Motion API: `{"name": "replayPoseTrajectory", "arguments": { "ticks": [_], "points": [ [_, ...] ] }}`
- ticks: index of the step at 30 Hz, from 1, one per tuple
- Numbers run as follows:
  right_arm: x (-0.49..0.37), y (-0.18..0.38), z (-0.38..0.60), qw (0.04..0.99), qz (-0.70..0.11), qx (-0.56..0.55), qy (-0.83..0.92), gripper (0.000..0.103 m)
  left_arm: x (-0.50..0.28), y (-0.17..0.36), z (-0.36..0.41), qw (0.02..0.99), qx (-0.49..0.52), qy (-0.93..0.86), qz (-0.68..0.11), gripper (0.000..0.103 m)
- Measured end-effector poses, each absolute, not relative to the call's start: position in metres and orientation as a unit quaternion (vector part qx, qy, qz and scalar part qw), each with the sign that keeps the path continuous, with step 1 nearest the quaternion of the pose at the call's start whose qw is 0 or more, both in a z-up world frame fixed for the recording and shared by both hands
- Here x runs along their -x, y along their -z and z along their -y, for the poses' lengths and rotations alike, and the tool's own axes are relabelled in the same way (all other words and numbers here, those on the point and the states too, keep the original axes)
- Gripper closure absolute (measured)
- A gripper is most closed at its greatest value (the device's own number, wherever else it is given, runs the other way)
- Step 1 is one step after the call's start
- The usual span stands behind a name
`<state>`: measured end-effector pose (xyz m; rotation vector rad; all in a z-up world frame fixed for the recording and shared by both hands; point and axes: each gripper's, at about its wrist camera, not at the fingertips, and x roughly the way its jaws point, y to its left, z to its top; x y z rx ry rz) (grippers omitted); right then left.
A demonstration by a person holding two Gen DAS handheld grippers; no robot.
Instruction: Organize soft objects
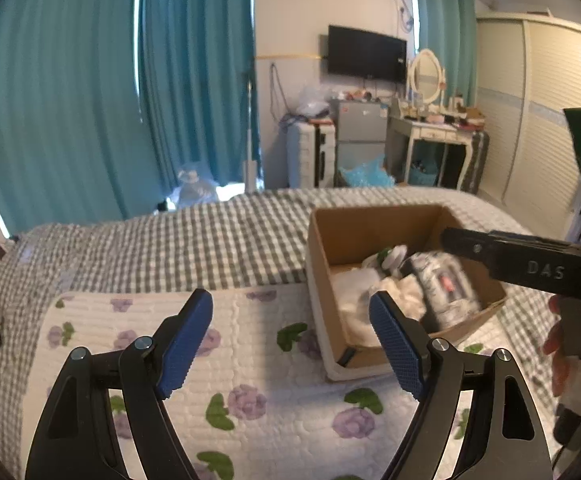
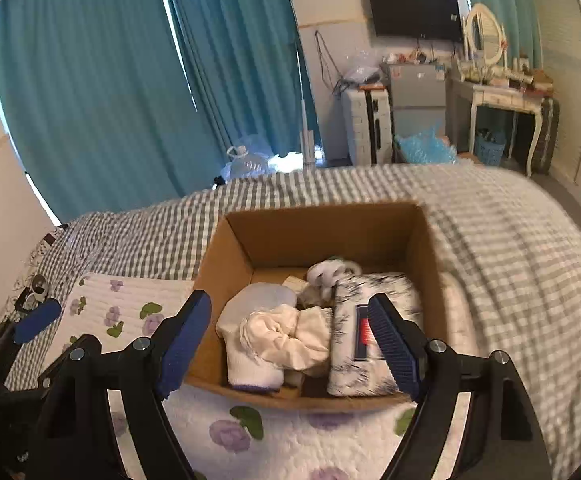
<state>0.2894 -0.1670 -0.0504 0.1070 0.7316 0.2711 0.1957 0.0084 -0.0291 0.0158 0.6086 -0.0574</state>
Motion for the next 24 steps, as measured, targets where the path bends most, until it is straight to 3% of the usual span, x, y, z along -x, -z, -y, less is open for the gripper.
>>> {"name": "replayPoseTrajectory", "arguments": {
  "ticks": [6, 13, 15, 18, 24],
  "points": [
    [-0.216, -0.038, 0.190, 0.950, -0.282, -0.030, -0.132, 0.022, -0.128, -0.053, 0.010, 0.977, -0.025, 0.023, -0.209, 0.021],
    [-0.111, -0.124, 0.211, 0.974, -0.161, 0.010, -0.157, 0.006, -0.039, -0.129, 0.020, 0.996, -0.011, 0.002, -0.094, 0.020],
    [-0.096, -0.127, 0.214, 0.977, -0.148, 0.028, -0.153, 0.003, -0.027, -0.135, 0.020, 0.997, -0.005, -0.005, -0.074, 0.015],
    [-0.079, -0.119, 0.224, 0.980, -0.130, 0.024, -0.148, 0.001, -0.020, -0.131, 0.024, 0.998, -0.012, -0.010, -0.066, 0.015],
    [-0.090, -0.059, 0.243, 0.980, -0.152, 0.002, -0.130, 0.001, -0.034, -0.081, 0.033, 0.996, 0.002, -0.022, -0.087, 0.015]
  ]
}}
